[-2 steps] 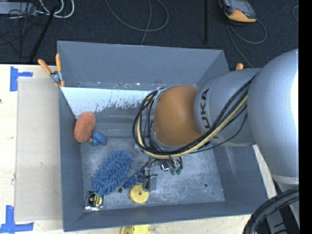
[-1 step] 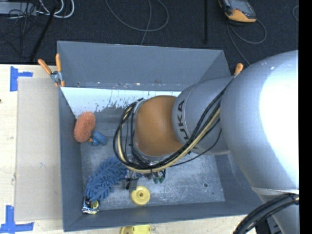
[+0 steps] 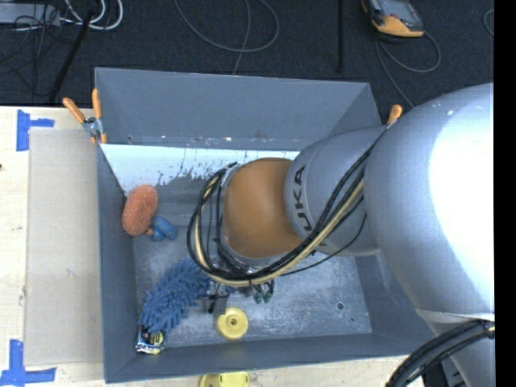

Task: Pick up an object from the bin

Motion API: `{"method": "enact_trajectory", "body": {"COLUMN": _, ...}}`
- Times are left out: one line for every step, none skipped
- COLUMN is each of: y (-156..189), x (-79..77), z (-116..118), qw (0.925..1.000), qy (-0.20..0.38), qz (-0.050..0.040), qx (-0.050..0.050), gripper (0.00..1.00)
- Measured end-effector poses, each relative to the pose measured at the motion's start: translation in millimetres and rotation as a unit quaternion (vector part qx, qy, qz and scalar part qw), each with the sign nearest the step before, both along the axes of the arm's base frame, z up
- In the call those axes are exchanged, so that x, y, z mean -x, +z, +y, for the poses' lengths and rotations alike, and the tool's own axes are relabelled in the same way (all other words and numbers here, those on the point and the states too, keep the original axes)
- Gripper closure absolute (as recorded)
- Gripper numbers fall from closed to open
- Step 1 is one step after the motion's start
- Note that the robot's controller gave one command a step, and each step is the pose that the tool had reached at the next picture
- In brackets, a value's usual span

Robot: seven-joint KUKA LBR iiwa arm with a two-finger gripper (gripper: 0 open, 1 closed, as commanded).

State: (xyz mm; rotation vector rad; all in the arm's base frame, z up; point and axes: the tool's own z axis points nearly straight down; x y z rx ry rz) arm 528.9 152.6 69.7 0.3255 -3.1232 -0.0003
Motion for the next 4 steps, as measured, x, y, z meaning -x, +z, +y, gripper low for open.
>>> {"method": "enact_trajectory", "body": {"y": 41.8, "x": 12.4, "z": -10.2, "qw": 1.0, "qy": 0.004, "qz": 0.0045, "qx": 0.001, "gripper": 1.0}}
{"method": "enact_trajectory", "body": {"y": 104.4, "x": -28.1, "z": -16.4, "qw": 0.9999, "qy": 0.012, "qz": -0.0005, "qx": 0.0, "gripper": 1.0}}
{"method": "enact_trajectory", "body": {"y": 104.4, "x": -28.1, "z": -16.3, "qw": 0.9999, "qy": 0.012, "qz": -0.0005, "qx": 0.0, "gripper": 1.0}}
{"method": "enact_trajectory", "body": {"y": 205.2, "x": -48.4, "z": -35.3, "qw": 0.9999, "qy": 0.015, "qz": -0.001, "qx": 0.0, "gripper": 1.0}}
